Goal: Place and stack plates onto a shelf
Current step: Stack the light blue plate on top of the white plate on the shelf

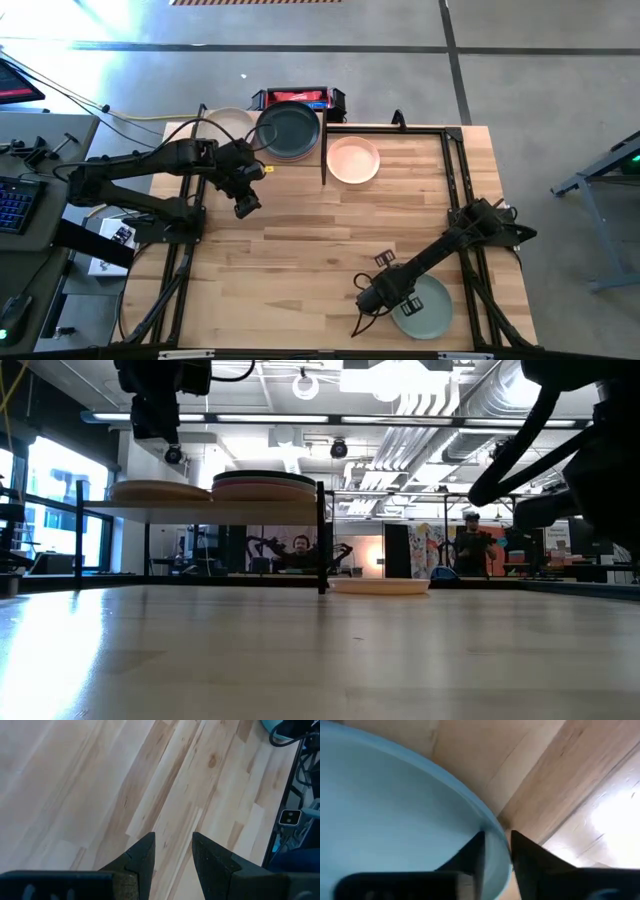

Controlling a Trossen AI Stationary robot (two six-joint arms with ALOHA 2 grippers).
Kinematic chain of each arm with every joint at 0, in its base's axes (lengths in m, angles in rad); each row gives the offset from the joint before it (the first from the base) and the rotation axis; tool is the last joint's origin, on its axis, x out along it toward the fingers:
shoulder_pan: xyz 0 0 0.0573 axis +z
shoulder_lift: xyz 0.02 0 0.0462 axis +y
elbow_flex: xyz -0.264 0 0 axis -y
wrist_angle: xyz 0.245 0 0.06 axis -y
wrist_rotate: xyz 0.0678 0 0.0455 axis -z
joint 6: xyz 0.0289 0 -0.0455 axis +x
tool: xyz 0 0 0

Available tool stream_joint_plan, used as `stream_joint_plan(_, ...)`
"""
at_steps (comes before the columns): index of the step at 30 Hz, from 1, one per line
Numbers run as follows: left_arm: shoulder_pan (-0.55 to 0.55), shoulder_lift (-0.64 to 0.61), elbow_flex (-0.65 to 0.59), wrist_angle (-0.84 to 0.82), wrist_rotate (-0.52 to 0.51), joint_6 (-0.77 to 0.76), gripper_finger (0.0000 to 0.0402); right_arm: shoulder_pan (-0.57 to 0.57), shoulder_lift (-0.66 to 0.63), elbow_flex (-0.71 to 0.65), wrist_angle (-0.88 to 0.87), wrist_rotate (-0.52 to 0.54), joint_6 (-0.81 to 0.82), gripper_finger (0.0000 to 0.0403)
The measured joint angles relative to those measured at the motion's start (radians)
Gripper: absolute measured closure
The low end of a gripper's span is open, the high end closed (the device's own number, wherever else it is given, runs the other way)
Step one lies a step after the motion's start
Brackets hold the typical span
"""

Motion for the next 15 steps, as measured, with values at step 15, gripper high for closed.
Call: stream_joint_plan(15,0.000,0.000,0.000,0.000,-0.002,0.052,0.0284,-0.073,-0.016,0.002,-0.062,-0.027,0.001,0.0401)
